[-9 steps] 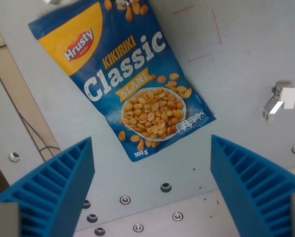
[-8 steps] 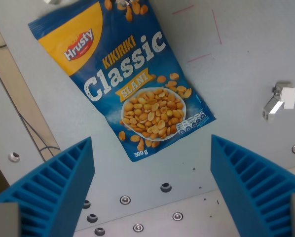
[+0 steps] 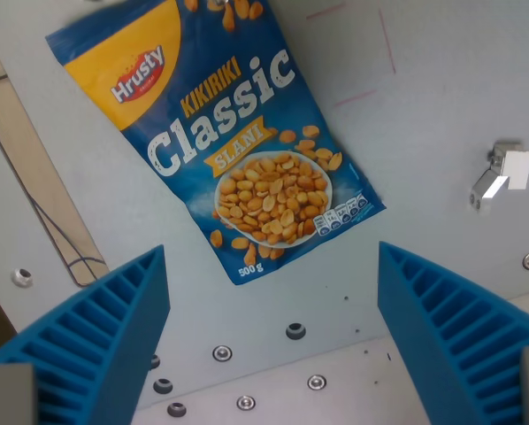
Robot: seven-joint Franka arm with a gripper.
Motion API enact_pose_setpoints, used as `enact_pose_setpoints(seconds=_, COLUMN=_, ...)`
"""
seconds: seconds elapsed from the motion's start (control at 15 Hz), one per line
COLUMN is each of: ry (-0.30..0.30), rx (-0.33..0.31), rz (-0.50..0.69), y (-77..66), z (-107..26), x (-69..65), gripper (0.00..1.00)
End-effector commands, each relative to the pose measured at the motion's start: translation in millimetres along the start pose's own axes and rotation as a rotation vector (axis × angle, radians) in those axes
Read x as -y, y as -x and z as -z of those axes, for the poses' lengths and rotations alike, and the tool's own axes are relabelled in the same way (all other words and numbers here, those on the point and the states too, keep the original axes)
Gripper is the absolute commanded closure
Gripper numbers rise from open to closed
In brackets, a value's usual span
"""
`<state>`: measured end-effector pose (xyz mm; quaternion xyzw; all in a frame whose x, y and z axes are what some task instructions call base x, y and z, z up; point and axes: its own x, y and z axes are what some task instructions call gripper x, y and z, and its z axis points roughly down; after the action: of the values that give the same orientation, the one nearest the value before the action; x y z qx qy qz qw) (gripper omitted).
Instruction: Rotate around gripper negative y
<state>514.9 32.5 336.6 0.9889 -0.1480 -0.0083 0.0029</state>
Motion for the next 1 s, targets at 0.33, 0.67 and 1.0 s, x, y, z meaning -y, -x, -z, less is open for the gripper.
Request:
enact_pose_setpoints(seconds=0.33, ry=-0.004, rx=0.171, rz=0.0, y=-2.0, z=3.7, x=0.4, gripper=0.0)
enact_pose_setpoints(seconds=0.67, ry=-0.004, rx=0.238, rz=0.0, y=-2.0, z=3.7, x=0.4, gripper=0.0)
enact_pose_setpoints(seconds=1.0, ry=-0.004, rx=0.304, rz=0.0, y=-2.0, z=3.7, x=0.4, gripper=0.0)
